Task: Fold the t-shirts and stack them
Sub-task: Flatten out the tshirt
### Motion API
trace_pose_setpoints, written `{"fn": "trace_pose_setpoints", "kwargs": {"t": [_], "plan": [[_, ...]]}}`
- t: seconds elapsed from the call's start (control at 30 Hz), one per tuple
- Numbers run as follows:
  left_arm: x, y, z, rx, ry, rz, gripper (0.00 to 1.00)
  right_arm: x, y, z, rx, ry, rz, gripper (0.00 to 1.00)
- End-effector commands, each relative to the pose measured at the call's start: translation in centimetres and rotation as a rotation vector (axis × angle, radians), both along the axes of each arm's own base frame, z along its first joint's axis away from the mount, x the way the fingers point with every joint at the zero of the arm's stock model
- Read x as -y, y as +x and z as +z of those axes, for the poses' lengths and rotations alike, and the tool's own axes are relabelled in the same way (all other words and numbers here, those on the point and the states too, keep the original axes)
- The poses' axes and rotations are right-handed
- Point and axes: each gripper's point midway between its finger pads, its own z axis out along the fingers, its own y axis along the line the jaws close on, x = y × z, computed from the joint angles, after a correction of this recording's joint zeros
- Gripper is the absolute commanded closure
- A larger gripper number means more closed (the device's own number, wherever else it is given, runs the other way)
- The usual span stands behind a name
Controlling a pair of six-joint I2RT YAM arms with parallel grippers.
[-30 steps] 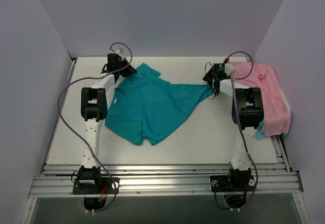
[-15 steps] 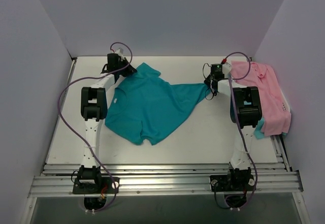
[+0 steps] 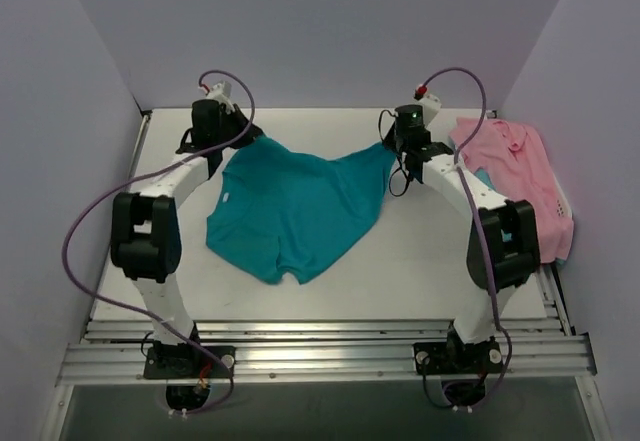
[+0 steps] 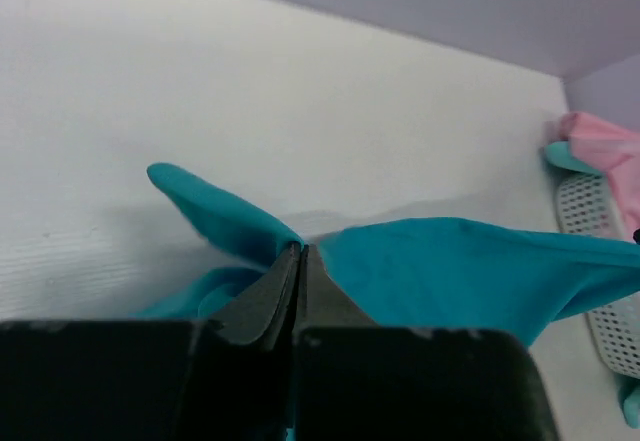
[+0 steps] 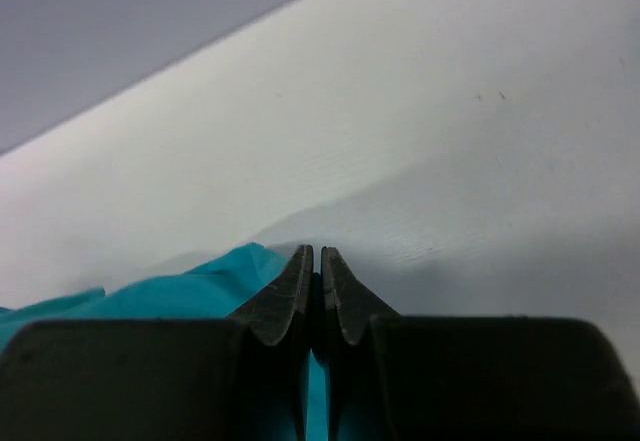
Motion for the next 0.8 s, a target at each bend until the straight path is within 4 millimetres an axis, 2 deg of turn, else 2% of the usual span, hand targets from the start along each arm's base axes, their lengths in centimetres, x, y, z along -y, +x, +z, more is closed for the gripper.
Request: {"fn": "trace_pose_setpoints", "kwargs": {"t": [0.0,0.03,0.07,0.1,0.13,0.17,0.2,0.23,0.27,0.3,0.33,0.37,0.4,0.43,0.47,0.5,0.53,0.57,0.63,0.77], "plan": [[1.1,-5.1,17.6,0.403,0.046,0.009,0.98,0.1,-4.3,12.4,0.244,-0.042,-0.035,1.00],[1.1,-6.7,18.0,0.406,0.063,0.011,0.98,0.4,-6.4,16.8,0.339,-0.017,-0.044,1.00],[0.9,-10.1,22.1,0.474,0.067,0.013,0.98,-0.2,-8.3,17.2,0.357,-0.026,-0.035,1.00],[1.5,-12.1,23.7,0.506,0.089,0.012,0.98,-0.3,-9.7,18.8,0.397,-0.018,-0.029,1.00],[1.7,-14.1,24.9,0.524,0.099,0.009,0.98,0.3,-12.6,23.0,0.500,0.024,-0.031,1.00],[1.1,-17.9,28.0,0.575,0.093,0.011,0.98,0.6,-14.3,24.6,0.543,0.032,-0.028,1.00],[1.6,-20.2,29.2,0.600,0.096,0.002,0.98,0.6,-17.8,27.5,0.630,0.078,0.004,1.00],[1.6,-22.4,30.0,0.608,0.094,-0.018,0.98,0.7,-19.5,28.9,0.673,0.103,0.020,1.00],[0.4,-26.1,33.0,0.680,0.062,-0.002,0.98,1.1,-21.3,30.3,0.721,0.113,0.040,1.00],[0.0,-28.3,34.2,0.714,0.041,-0.015,0.98,0.8,-23.0,31.2,0.764,0.146,0.091,1.00],[0.3,-30.5,34.9,0.733,0.018,-0.052,0.98,2.3,-26.3,33.8,0.859,0.197,0.102,1.00],[-1.0,-33.8,36.5,0.794,-0.024,-0.061,0.98,2.9,-28.0,35.0,0.909,0.216,0.125,1.00],[-1.7,-35.5,37.2,0.814,-0.057,-0.068,0.98,3.1,-29.8,36.3,0.964,0.222,0.176,1.00],[-1.8,-37.2,37.4,0.827,-0.076,-0.104,0.98,4.5,-32.6,38.1,1.042,0.256,0.182,1.00],[-3.1,-39.6,38.4,0.876,-0.109,-0.104,0.98,5.1,-34.1,39.1,1.083,0.264,0.200,1.00],[-3.5,-40.8,38.8,0.892,-0.129,-0.110,0.98,5.1,-35.7,40.1,1.125,0.273,0.246,1.00],[-3.9,-41.6,38.9,0.895,-0.132,-0.117,0.98,6.2,-37.7,41.8,1.179,0.292,0.244,1.00],[-4.5,-43.6,39.9,0.940,-0.152,-0.135,0.98,6.4,-38.5,42.6,1.195,0.298,0.257,1.00],[-5.4,-45.3,40.7,0.976,-0.167,-0.134,0.98,6.9,-40.0,44.4,1.229,0.296,0.273,1.00],[-6.0,-46.6,41.7,1.031,-0.161,-0.139,0.98,7.4,-40.6,46.1,1.263,0.276,0.245,1.00]]}}
